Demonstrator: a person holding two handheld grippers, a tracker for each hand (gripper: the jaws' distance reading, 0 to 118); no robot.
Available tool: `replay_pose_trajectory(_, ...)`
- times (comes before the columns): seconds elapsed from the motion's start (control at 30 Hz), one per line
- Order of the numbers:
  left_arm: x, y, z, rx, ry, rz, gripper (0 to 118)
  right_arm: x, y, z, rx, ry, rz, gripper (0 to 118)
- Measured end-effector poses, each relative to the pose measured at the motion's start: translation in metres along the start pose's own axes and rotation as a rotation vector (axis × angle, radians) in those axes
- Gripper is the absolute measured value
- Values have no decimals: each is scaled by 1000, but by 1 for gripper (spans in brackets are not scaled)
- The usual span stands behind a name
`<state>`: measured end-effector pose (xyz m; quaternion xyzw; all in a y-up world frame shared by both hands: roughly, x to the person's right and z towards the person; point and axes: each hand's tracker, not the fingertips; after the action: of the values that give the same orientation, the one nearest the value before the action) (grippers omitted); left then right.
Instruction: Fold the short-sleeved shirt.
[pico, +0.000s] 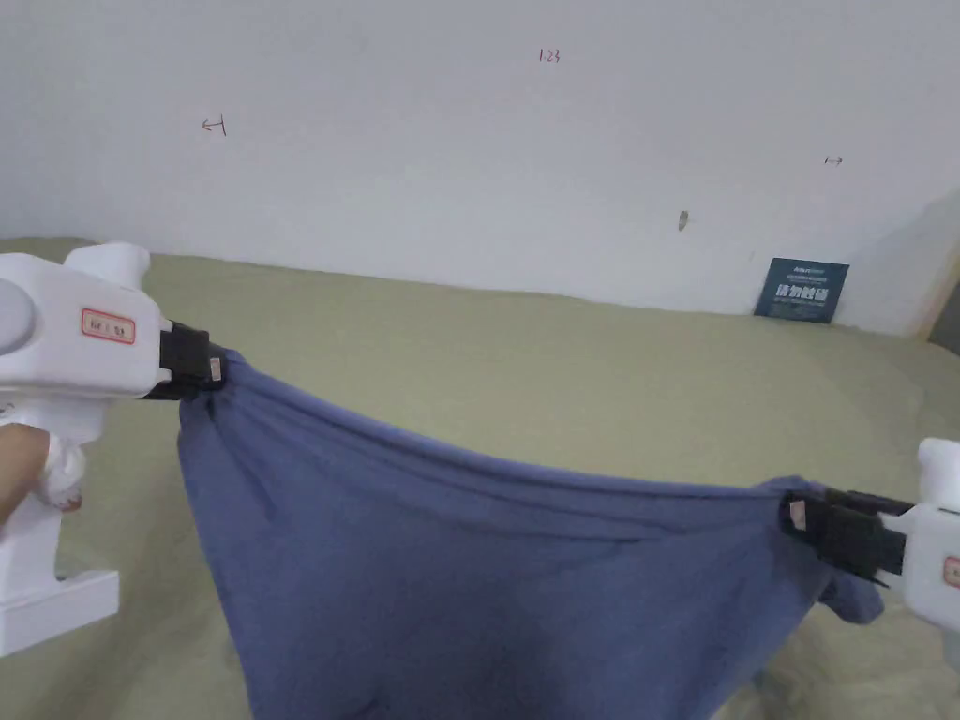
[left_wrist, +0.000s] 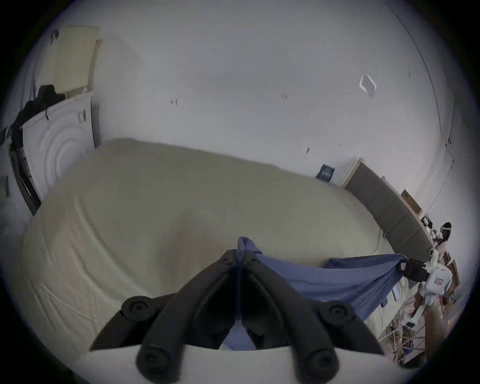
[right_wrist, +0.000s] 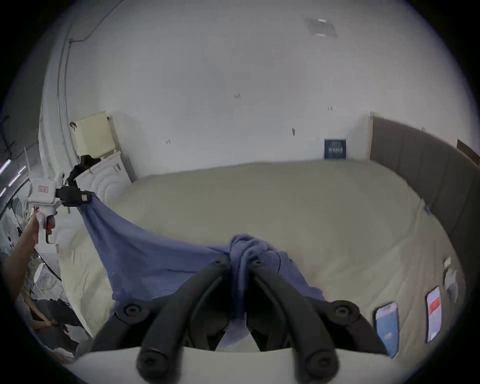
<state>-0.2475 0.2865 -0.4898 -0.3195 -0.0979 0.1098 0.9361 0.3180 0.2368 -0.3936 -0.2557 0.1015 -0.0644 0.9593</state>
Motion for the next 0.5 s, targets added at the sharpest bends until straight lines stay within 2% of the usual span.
replay_pose_trajectory(0.2,10,54,28,94,4,-30,3,0,81,-13,125,-3,72,9)
replay_pose_trajectory(0.33,19,89,29,110,64,-100,3,-3,136,-27,160,5,113,9)
replay_pose_trajectory(0.4,22,107,27,118,61,-96,3,-6,161,-35,175,-22,143,9)
replay_pose_trajectory(0.5,31,132,28,161,63,-86,3,-11,195,-40,221,-47,120,9)
